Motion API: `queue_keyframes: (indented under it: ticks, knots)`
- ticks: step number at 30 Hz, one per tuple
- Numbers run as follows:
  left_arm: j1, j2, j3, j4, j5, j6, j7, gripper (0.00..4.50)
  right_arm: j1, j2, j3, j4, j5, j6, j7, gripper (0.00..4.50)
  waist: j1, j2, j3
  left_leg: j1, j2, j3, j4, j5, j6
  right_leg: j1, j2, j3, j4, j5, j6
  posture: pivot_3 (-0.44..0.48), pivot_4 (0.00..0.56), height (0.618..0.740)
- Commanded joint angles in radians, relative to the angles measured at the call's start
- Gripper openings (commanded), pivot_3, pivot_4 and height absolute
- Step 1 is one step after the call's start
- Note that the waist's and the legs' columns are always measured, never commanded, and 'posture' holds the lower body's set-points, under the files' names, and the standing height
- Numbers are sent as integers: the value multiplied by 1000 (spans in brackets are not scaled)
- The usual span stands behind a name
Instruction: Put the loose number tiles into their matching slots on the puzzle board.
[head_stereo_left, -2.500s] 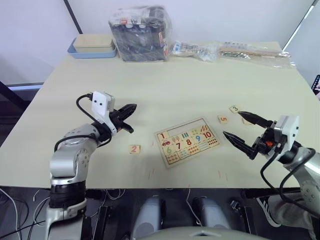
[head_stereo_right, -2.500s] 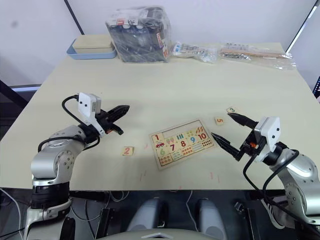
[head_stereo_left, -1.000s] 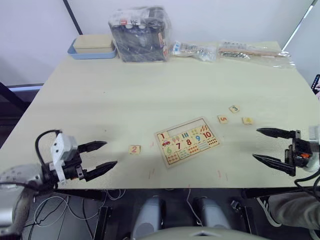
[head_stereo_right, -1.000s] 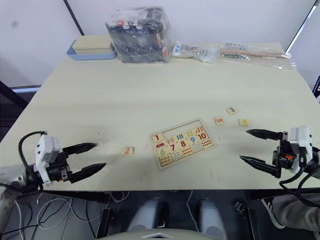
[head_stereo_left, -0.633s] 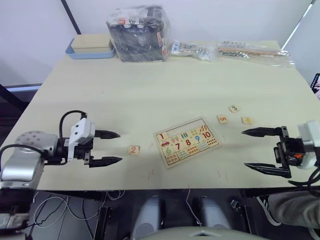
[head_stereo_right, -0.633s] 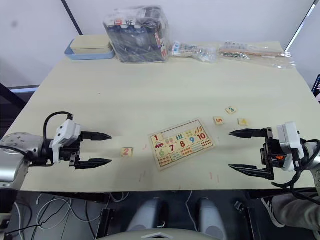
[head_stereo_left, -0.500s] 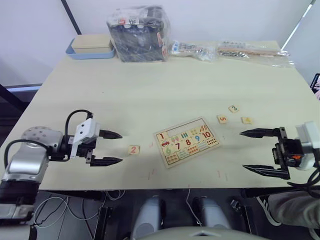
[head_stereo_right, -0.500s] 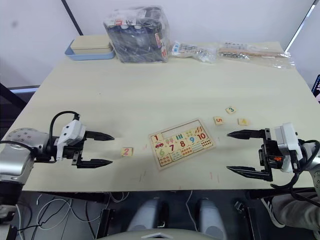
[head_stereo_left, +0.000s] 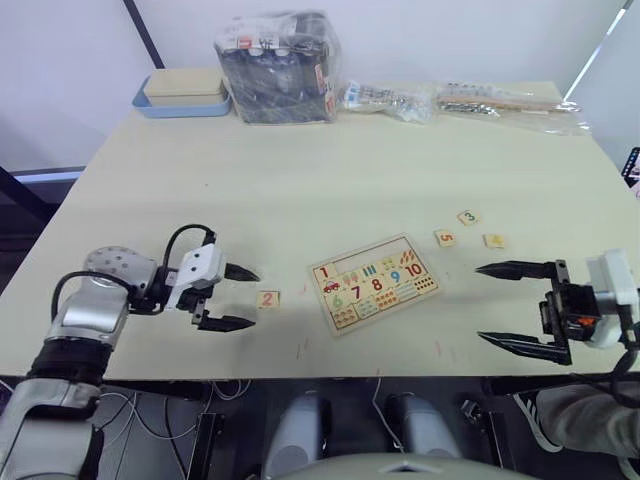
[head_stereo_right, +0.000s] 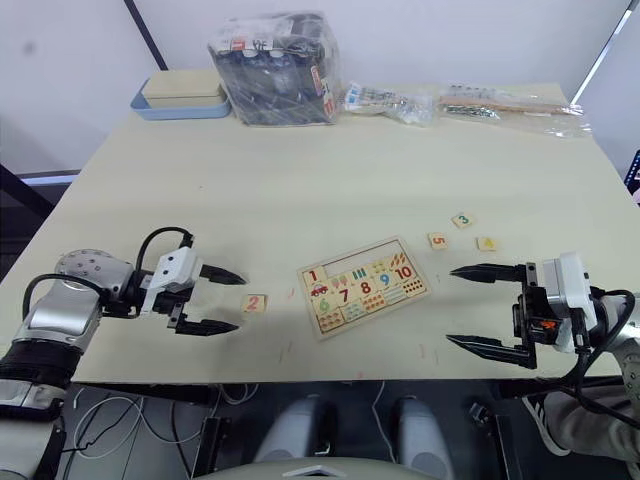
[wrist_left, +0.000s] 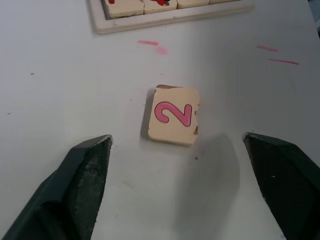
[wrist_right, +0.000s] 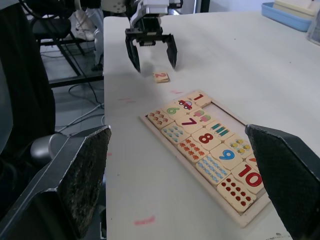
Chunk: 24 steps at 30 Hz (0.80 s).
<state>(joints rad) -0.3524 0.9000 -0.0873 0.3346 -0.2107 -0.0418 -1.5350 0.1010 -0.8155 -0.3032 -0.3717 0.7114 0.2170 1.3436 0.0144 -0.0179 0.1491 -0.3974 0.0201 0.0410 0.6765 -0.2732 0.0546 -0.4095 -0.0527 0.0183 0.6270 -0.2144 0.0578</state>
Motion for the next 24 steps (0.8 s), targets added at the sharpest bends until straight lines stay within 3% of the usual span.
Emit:
queue_keyframes:
  ticks: [1,24]
  knots:
    - [-20,-3,1,25,22,-37,18,3327,4,2,-25,-26,7,-18,-9,4500,0,0,0,0,0,0,0,0,0,0,0,0,0,0,0,0,150,740]
    - [-31,-57,-17,104,38,-117,20,3327,38,5,-29,-40,7,-31,-28,4500,3,1,-1,0,0,0,1,0,0,0,0,0,0,0,0,0,150,740]
